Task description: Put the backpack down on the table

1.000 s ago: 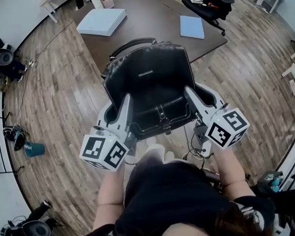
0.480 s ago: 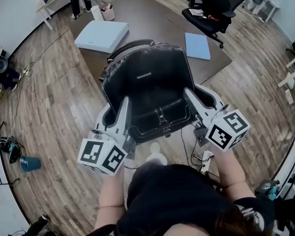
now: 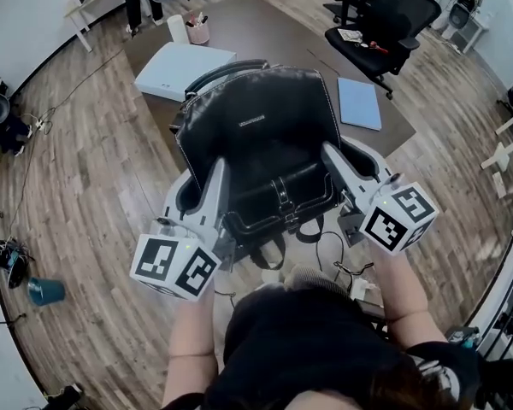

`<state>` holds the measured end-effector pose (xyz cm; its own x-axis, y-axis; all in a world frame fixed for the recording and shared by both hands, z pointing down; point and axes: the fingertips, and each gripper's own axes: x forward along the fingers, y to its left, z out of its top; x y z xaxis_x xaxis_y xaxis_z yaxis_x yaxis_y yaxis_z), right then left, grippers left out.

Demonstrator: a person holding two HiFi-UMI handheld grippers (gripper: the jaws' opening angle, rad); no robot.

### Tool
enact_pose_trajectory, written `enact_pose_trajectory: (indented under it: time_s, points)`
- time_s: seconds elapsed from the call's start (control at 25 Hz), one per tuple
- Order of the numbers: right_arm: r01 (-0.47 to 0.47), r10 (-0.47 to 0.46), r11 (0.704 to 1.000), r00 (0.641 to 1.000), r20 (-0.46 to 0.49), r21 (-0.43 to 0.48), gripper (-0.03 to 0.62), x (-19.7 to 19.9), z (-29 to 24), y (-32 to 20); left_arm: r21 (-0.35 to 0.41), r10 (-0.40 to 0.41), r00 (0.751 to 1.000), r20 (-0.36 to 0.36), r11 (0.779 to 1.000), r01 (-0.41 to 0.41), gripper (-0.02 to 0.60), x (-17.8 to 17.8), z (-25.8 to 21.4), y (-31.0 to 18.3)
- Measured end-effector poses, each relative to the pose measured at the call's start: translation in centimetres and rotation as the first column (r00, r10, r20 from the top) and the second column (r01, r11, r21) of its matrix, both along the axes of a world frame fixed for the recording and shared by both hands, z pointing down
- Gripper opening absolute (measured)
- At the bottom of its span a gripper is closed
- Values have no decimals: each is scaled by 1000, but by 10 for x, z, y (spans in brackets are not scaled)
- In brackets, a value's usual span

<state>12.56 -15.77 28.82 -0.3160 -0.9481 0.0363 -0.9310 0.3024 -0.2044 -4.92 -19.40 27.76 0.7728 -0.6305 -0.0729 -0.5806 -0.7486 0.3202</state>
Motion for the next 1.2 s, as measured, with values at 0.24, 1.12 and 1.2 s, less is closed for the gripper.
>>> enact_pose_trajectory:
  time_s: [0.24, 1.12, 1.2]
  points:
    - [38, -37, 999, 999, -16, 31, 97, 1, -9, -45, 23, -57, 998, -15, 998, 58, 61, -1, -8, -37]
    - [279, -279, 960, 960, 6, -26, 97, 64, 28, -252, 14, -337, 936, 97, 941, 338, 61, 61, 25, -198]
    - [300, -299, 953, 954, 16, -37, 97, 64, 36, -266, 6, -360, 926, 111, 932, 361, 61, 61, 32, -209]
